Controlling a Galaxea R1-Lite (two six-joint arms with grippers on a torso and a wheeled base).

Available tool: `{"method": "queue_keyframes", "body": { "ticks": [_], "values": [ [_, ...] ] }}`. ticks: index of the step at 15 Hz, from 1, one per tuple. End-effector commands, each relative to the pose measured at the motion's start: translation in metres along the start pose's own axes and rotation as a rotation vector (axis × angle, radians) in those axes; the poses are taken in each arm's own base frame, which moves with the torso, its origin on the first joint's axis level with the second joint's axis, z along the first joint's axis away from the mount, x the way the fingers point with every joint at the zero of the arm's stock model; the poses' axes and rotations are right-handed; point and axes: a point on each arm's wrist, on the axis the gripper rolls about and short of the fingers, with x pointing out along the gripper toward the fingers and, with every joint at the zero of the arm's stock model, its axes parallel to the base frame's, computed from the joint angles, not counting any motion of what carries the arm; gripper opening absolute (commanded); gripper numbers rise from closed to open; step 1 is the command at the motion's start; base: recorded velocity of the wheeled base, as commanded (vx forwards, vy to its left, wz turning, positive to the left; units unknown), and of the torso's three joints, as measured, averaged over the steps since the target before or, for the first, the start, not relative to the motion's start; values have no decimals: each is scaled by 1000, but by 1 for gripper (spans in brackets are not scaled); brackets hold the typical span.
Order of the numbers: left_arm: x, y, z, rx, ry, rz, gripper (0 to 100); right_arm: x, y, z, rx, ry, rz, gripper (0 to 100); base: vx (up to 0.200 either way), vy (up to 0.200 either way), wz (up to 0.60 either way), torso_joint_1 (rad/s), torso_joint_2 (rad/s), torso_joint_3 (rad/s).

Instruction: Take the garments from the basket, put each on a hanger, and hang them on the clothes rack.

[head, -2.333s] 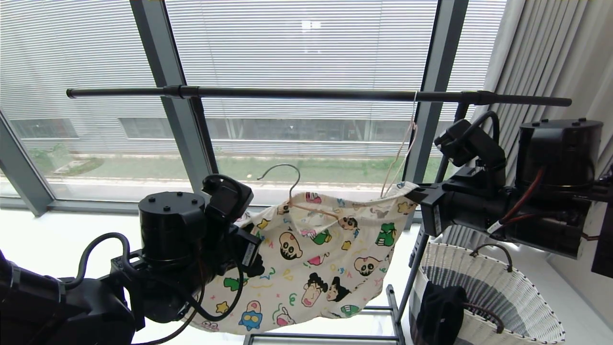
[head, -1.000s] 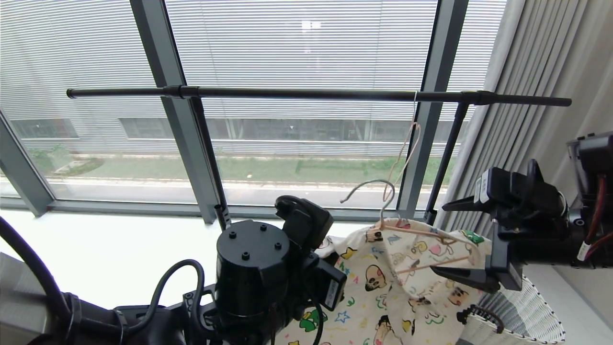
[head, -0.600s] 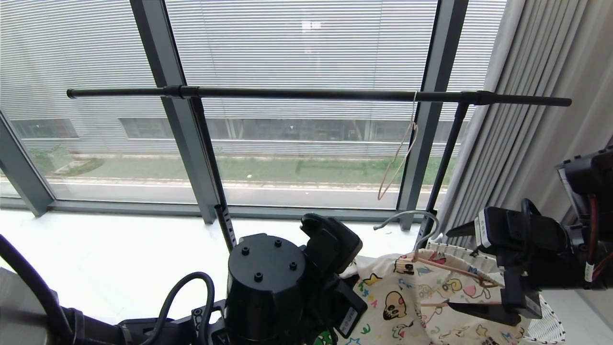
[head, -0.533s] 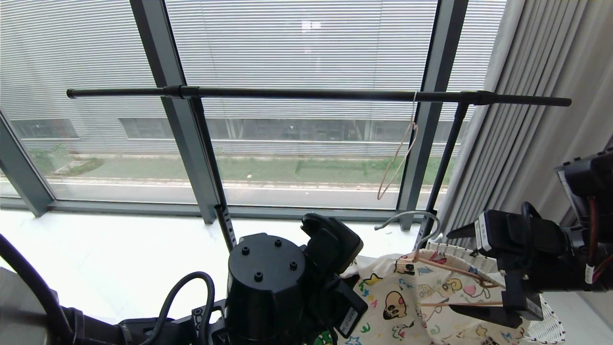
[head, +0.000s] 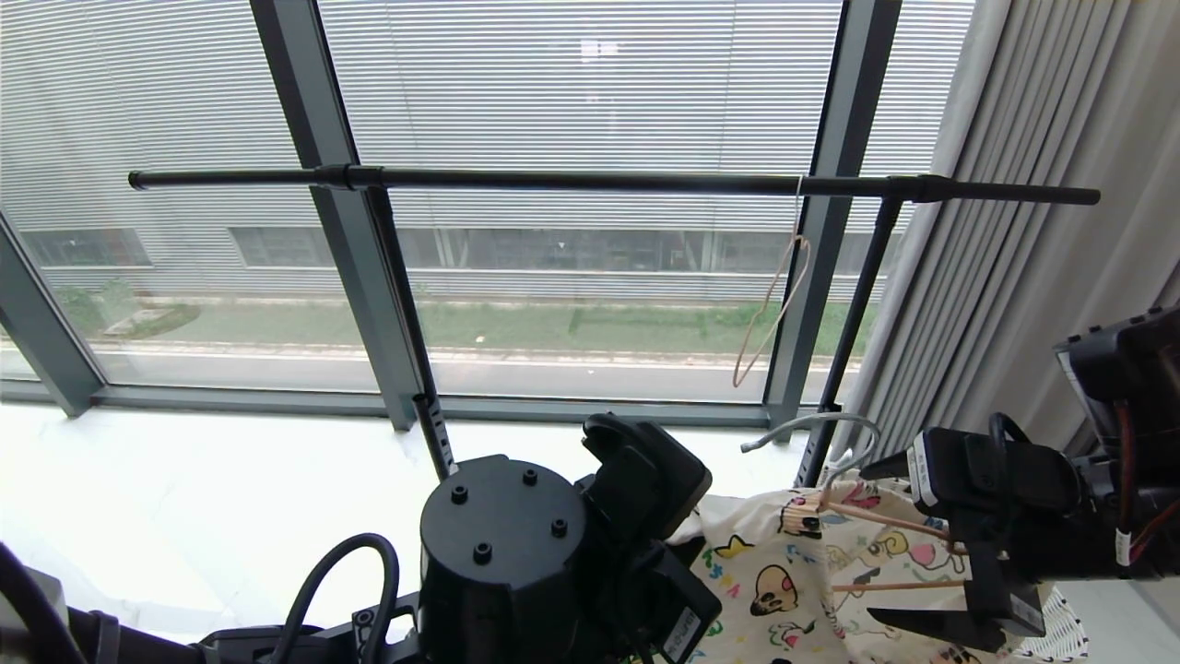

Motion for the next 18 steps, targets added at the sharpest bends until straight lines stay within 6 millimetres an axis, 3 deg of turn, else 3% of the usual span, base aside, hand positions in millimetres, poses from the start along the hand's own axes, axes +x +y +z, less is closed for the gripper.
{"method": "queue_keyframes", "body": {
  "ticks": [1,4,5,15,16,18],
  "values": [
    [-1,-2,2,1,-7,-5,0,1,-1,1,-4,-9,-8,100,0,0,0,0,0,0],
    [-2,-2,2,2,-9,-4,0,8,-6,3,-19,-53,-33,100,0,0,0,0,0,0],
    [-2,-2,2,4,-9,-6,0,8,-6,3,-23,-63,-37,0,0,0,0,0,0,0],
    [-3,-2,3,2,-10,-1,0,2,-5,6,-40,-87,-54,0,0,0,0,0,0,0],
    [-2,-2,2,2,-8,0,100,-1,-4,7,-45,-103,-52,0,0,0,0,0,0,0],
    [-2,1,1,0,-3,13,100,-8,-3,8,-53,-131,-58,0,0,0,0,0,0,0]
  ]
}}
